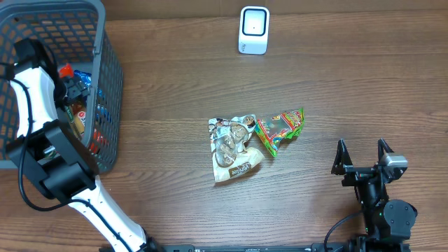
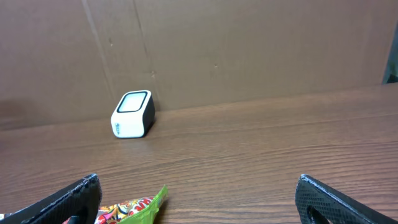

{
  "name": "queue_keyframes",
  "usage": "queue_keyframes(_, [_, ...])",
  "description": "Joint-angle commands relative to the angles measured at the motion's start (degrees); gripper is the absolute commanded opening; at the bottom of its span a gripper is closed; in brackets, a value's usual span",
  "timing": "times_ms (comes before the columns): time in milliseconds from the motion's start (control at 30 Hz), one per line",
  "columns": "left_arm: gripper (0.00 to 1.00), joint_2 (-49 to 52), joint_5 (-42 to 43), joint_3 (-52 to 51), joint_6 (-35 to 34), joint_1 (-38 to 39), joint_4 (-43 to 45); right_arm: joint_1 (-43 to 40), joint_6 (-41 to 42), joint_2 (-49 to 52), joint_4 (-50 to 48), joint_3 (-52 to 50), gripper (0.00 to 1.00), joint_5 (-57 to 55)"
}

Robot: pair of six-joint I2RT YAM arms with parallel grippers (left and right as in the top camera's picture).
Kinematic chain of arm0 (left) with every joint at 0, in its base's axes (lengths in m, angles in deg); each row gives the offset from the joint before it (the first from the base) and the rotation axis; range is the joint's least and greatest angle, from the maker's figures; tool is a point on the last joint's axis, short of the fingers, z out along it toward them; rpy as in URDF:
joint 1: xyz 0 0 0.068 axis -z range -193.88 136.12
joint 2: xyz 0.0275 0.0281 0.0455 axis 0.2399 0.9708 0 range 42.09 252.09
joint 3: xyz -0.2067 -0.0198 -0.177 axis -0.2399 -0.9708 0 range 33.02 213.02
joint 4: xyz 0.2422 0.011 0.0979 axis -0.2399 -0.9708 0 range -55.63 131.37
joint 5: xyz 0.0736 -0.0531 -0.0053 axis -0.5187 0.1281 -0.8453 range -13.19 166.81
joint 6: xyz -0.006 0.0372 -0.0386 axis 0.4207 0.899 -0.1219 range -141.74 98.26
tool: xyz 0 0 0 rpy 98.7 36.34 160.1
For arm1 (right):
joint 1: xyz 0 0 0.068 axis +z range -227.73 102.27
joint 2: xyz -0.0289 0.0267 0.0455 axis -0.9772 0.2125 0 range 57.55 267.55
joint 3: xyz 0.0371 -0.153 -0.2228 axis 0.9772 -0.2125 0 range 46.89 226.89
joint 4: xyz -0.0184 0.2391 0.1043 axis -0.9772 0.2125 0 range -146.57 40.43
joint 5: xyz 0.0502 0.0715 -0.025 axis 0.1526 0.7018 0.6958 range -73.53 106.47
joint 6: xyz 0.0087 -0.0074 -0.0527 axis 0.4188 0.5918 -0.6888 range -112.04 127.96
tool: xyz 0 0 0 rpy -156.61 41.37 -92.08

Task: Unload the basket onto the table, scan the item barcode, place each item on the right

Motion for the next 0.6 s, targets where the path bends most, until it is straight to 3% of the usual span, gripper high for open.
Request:
queue_keyframes(0, [0.98, 1.0, -0.3, -0.1, 0.5, -1.5, 0.5, -0.2, -0.2, -0.5, -0.2, -0.6, 1.0, -0.5])
queue_keyframes(567, [0.99, 1.0, 1.7, -0.1, 0.5, -2.0, 2.9, -0.2, -0.2, -0.5, -0.2, -0.6, 1.0, -0.5])
